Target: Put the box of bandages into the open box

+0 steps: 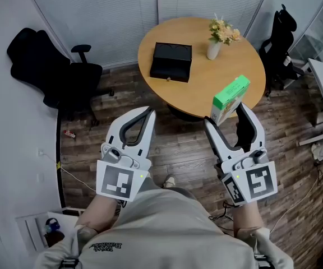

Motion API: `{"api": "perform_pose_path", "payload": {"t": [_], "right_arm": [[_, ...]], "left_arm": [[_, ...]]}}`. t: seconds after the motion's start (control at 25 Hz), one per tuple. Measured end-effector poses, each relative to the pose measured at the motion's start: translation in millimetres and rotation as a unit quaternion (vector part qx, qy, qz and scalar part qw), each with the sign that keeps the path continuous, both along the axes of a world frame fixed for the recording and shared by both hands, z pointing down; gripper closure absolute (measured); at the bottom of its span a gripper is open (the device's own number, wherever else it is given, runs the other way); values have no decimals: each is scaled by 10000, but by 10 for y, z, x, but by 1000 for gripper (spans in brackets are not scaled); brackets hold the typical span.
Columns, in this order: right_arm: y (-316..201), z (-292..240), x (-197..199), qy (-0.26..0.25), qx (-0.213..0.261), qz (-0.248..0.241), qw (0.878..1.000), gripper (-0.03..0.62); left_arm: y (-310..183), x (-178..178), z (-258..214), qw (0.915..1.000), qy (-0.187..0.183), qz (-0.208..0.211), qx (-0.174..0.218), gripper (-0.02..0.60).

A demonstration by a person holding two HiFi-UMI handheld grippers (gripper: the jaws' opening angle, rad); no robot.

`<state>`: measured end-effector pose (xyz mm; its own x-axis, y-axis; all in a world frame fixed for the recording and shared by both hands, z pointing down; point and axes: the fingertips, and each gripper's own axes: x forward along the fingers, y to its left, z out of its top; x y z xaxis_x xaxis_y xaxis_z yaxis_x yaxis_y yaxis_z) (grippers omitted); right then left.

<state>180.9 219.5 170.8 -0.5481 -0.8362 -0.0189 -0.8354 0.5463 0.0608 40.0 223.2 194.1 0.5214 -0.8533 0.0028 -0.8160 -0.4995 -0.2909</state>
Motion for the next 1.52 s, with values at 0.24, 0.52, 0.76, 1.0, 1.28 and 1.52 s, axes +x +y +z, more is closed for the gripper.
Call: {"api": "perform_pose_path", "payload": {"t": [0.24,0.52,0.76,1.0,1.28,1.52], "right_arm": [[-3,7,0,-70,2,-59,10000,283],[-12,45,25,-81,70,-174,9998,283],[-53,96,56,-55,100,-170,9998,283],[-100,210,112,50,111,-132,9998,283],[-742,256,-291,134,2,-118,9998,283],[-1119,283,-448,177,-40,-66,9998,283]], "left_arm": [[24,30,69,10000,44,22,-40,560],[23,61,94,9999,85,-45,-65,560],[-56,52,178,9998,130,-53,-105,560],[-108,153,195,9999,9,88,61,560],[-759,-286,257,9998,136,89,-88,560],[-1181,-463,273,9997,193,138,-80,560]]}}
